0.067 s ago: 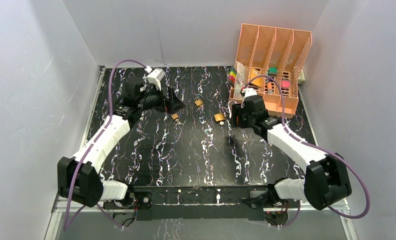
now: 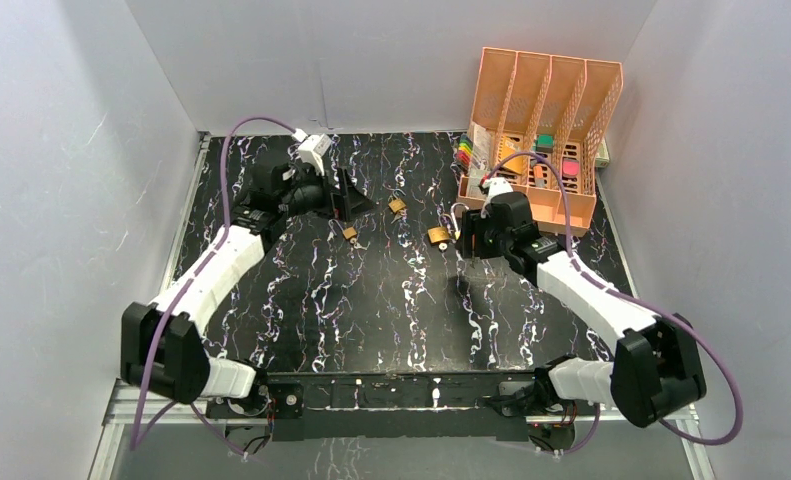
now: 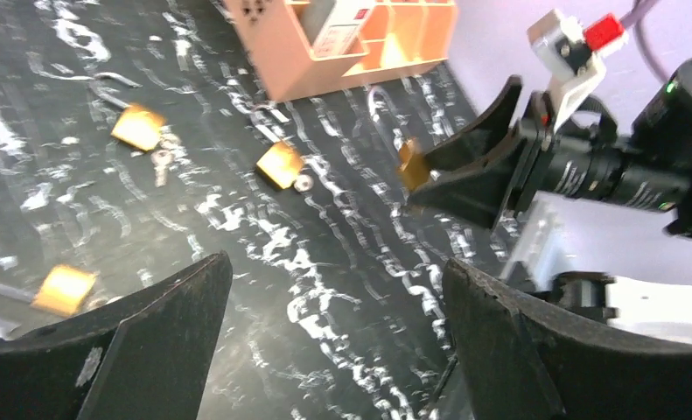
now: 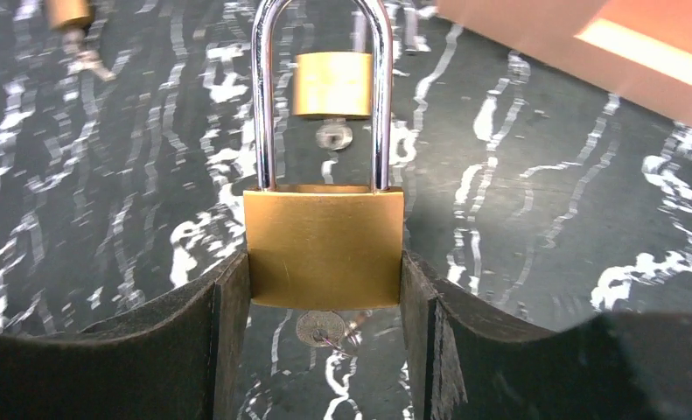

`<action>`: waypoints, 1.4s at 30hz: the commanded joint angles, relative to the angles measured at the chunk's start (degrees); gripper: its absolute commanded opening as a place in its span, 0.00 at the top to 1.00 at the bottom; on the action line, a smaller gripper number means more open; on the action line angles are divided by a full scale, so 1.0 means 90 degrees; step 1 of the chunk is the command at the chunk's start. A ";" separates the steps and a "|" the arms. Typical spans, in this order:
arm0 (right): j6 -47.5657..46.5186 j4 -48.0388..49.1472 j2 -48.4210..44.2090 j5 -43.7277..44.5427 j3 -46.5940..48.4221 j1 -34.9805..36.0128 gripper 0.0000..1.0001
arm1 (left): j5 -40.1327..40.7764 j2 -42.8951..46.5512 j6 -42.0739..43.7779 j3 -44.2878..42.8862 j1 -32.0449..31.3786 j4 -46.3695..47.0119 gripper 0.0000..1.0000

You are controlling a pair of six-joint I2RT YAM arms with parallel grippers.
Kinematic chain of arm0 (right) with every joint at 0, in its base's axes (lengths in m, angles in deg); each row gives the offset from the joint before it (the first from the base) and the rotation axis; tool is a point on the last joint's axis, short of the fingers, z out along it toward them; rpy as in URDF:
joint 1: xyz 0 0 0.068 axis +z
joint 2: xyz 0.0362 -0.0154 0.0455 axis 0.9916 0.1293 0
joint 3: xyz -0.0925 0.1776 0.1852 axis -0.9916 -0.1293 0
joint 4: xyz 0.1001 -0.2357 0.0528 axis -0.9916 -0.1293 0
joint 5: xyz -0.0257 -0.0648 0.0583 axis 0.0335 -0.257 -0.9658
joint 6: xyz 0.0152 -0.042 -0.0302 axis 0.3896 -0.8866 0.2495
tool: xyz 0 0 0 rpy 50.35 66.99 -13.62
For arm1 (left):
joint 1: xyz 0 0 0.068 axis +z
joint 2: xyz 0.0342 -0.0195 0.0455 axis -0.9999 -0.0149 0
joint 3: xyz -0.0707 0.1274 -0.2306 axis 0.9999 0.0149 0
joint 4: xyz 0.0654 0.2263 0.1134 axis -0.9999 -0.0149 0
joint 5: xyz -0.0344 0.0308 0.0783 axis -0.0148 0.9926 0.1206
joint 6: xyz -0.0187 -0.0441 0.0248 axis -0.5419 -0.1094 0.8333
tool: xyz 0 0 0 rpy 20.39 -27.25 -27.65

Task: Lock with the key
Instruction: Pick up the lock from the center of the board.

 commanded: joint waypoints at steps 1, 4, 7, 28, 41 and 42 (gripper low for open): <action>-0.0233 0.1236 -0.0747 -0.1682 -0.0170 0.0023 0.82 | -0.1339 -0.0930 -0.2726 0.0267 0.0013 0.2496 0.13; -0.0325 0.1460 -0.0905 -0.2270 -0.0133 0.0076 0.83 | -0.0666 -0.1582 -0.3138 -0.0320 -0.0409 0.2236 0.16; -0.0339 0.1476 -0.0949 -0.2590 -0.0036 0.0149 0.83 | -0.0497 -0.2185 -0.3688 -0.0572 -0.0784 0.2680 0.20; -0.0425 0.1380 -0.0994 -0.2466 -0.0059 0.0221 0.85 | -0.0812 -0.2927 -0.3937 -0.1274 -0.1256 0.2835 0.49; -0.0414 0.1362 -0.1006 -0.2356 -0.0064 0.0218 0.86 | -0.1082 -0.3030 -0.3770 -0.1380 -0.1345 0.2665 0.63; -0.0423 0.1354 -0.1006 -0.2348 -0.0056 0.0217 0.86 | -0.1099 -0.3039 -0.3755 -0.1383 -0.1353 0.2648 0.65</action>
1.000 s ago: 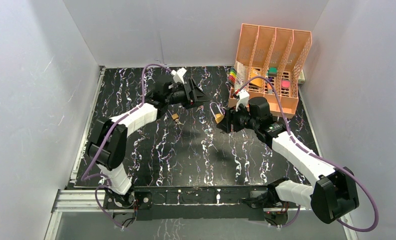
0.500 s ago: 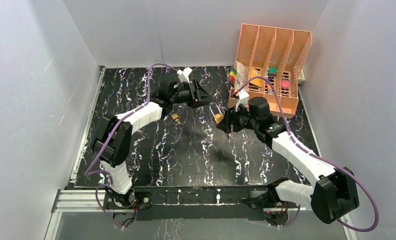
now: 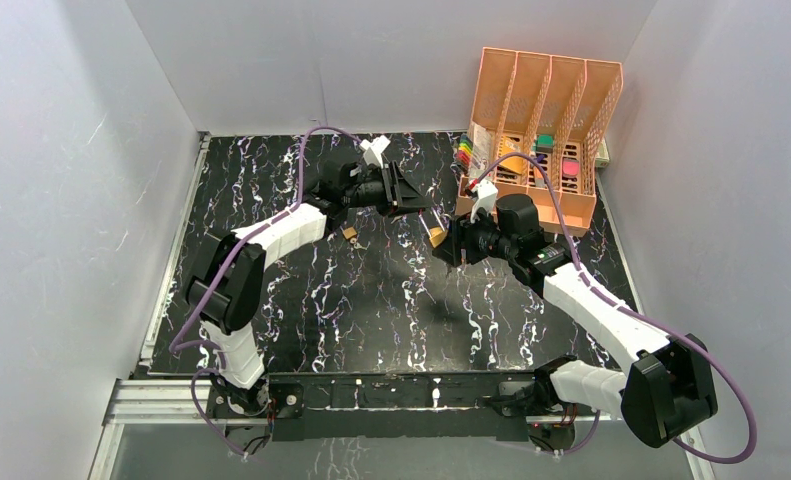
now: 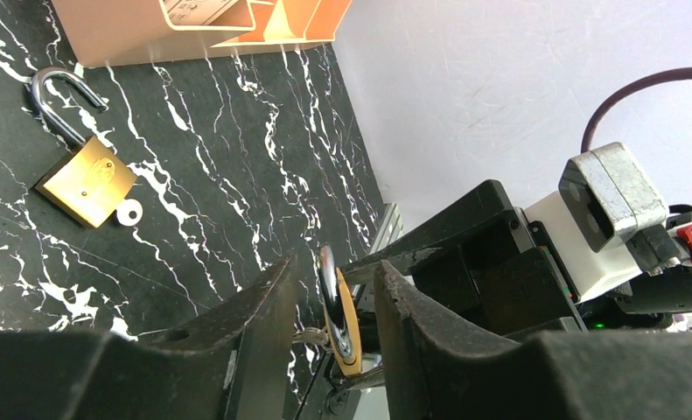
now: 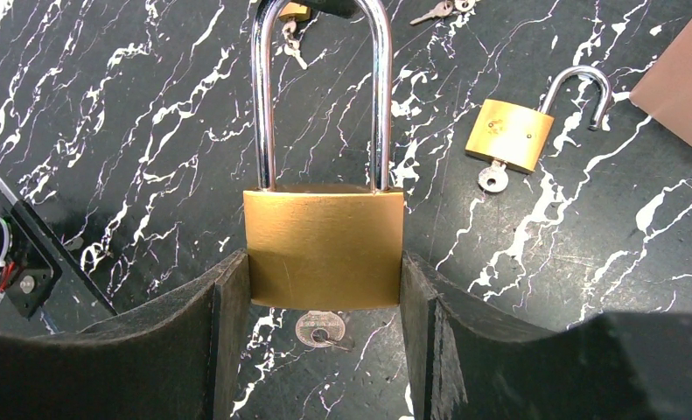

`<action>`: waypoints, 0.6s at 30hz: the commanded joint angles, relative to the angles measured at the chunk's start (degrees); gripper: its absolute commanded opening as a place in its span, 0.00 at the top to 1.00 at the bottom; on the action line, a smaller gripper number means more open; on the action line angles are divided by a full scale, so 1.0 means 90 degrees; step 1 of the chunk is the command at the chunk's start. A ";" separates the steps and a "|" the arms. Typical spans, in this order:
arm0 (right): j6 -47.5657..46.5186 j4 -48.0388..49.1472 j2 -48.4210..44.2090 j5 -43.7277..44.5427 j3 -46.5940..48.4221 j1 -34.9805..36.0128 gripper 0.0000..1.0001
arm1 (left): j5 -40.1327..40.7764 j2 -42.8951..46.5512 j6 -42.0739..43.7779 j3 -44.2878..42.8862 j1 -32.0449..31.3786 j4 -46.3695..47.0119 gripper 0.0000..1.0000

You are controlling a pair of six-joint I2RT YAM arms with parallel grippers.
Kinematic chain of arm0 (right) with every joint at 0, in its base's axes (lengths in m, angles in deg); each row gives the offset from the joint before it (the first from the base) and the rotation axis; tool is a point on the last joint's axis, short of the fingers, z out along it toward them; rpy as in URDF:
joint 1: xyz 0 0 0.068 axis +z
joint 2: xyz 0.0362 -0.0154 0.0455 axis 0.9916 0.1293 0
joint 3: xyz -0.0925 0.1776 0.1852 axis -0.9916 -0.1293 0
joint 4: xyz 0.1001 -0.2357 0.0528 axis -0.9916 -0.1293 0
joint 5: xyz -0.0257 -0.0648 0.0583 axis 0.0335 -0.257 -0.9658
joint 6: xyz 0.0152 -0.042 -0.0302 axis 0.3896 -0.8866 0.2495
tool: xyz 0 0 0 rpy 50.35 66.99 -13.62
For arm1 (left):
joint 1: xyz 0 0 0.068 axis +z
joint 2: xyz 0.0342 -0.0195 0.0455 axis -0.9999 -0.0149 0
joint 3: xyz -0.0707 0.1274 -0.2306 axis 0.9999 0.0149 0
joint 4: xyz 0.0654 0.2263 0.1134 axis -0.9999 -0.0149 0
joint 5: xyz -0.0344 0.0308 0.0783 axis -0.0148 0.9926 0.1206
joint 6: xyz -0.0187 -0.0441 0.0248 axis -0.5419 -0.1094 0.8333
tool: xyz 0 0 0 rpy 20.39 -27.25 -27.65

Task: Lock with the key
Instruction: Pick up the lock from the center of the board.

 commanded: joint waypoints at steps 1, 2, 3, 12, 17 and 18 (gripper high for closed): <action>-0.0066 0.0679 -0.0280 0.0015 0.0205 0.0027 0.86 | -0.0311 0.0024 0.0091 -0.0295 -0.0067 -0.0043 0.66; -0.0065 0.0677 -0.0284 0.0029 0.0208 0.0027 0.86 | -0.0345 0.0017 0.0086 -0.0289 -0.0068 -0.0001 0.68; -0.0066 0.0677 -0.0283 0.0032 0.0208 0.0027 0.86 | -0.0375 0.0015 0.0070 -0.0284 -0.0068 0.0042 0.68; -0.0066 0.0657 -0.0255 0.0057 0.0235 0.0027 0.88 | -0.0642 -0.0103 0.0182 -0.0463 -0.0104 -0.0077 0.71; -0.0065 0.0676 -0.0230 0.0025 0.0273 0.0027 0.88 | -0.0723 -0.0150 0.0337 -0.0562 -0.0150 -0.0315 0.87; -0.0082 0.0677 -0.0218 0.0016 0.0297 0.0027 0.88 | -0.0746 -0.0156 0.0363 -0.0569 -0.0155 -0.0342 0.98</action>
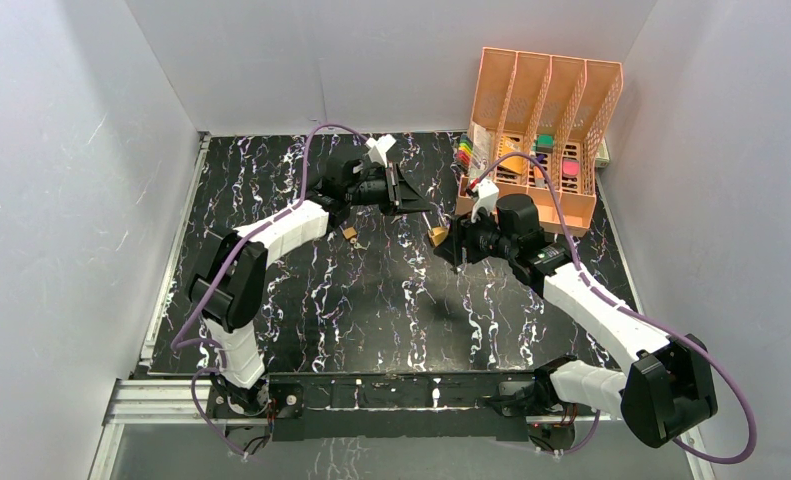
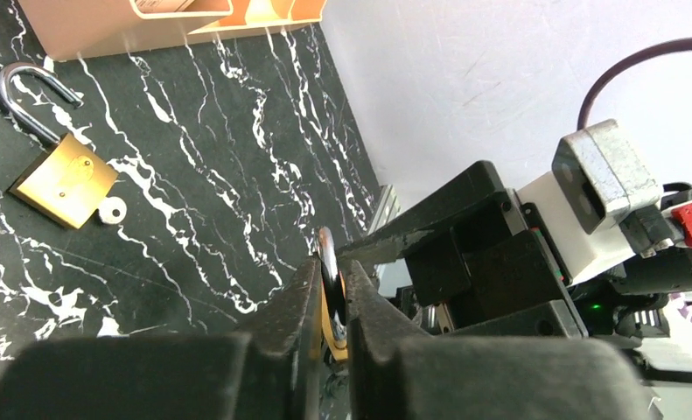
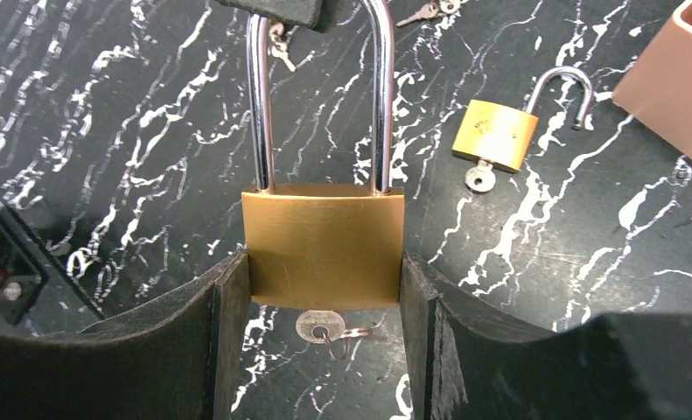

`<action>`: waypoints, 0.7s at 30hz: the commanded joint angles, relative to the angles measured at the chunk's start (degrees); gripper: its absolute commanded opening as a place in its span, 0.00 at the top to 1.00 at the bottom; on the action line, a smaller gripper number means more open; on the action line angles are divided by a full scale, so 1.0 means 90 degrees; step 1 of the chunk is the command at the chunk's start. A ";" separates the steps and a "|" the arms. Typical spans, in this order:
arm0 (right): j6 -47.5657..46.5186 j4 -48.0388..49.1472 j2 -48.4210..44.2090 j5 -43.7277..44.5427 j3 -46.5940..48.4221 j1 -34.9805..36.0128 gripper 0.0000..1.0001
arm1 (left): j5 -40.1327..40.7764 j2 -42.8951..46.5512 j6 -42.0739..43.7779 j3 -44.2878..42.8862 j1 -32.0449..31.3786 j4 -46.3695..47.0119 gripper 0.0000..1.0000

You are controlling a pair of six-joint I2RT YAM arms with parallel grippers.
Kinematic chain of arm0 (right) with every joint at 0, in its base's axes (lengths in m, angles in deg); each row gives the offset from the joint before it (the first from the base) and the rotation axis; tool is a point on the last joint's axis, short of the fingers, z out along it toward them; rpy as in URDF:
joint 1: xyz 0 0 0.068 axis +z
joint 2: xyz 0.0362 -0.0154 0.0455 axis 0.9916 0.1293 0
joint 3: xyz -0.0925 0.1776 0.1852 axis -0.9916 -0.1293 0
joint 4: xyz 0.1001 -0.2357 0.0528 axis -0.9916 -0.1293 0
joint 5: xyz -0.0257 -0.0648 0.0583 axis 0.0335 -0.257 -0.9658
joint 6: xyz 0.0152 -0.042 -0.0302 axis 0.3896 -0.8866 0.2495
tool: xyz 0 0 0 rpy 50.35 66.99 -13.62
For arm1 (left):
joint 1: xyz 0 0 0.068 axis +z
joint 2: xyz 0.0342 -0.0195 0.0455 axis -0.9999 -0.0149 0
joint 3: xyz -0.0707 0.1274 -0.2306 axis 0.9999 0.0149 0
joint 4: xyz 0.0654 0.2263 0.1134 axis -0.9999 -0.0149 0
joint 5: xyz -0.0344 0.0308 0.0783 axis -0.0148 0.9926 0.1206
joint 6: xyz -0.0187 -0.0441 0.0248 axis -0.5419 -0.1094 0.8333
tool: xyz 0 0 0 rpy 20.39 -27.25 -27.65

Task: Lock with the key
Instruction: Pick up the lock from the center of the board.

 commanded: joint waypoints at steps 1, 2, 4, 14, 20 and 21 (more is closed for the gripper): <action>-0.0091 0.0661 -0.0205 -0.0093 0.0323 0.0027 0.88 | -0.0414 -0.0035 0.0148 -0.0300 -0.0104 -0.0168 1.00; -0.0119 0.0655 -0.0183 -0.0083 0.0368 0.0022 0.88 | -0.0443 -0.0042 0.0156 -0.0285 -0.0104 -0.0155 1.00; -0.0173 0.0655 -0.0166 -0.0043 0.0459 0.0027 0.87 | -0.0546 -0.0060 0.0184 -0.0304 -0.0105 -0.0143 1.00; -0.0339 0.0829 -0.0791 0.0625 0.0654 0.0027 0.02 | -0.0080 0.0559 0.1381 -0.0801 0.0587 -0.1523 1.00; -0.0443 0.0910 -0.1571 0.1180 0.0448 0.0027 0.01 | 0.0877 0.1868 0.2528 -0.0328 0.1780 -0.1923 1.00; -0.0446 0.0938 -0.1656 0.1178 0.0393 0.0027 0.01 | 0.1170 0.2104 0.2834 -0.0275 0.1856 -0.2003 1.00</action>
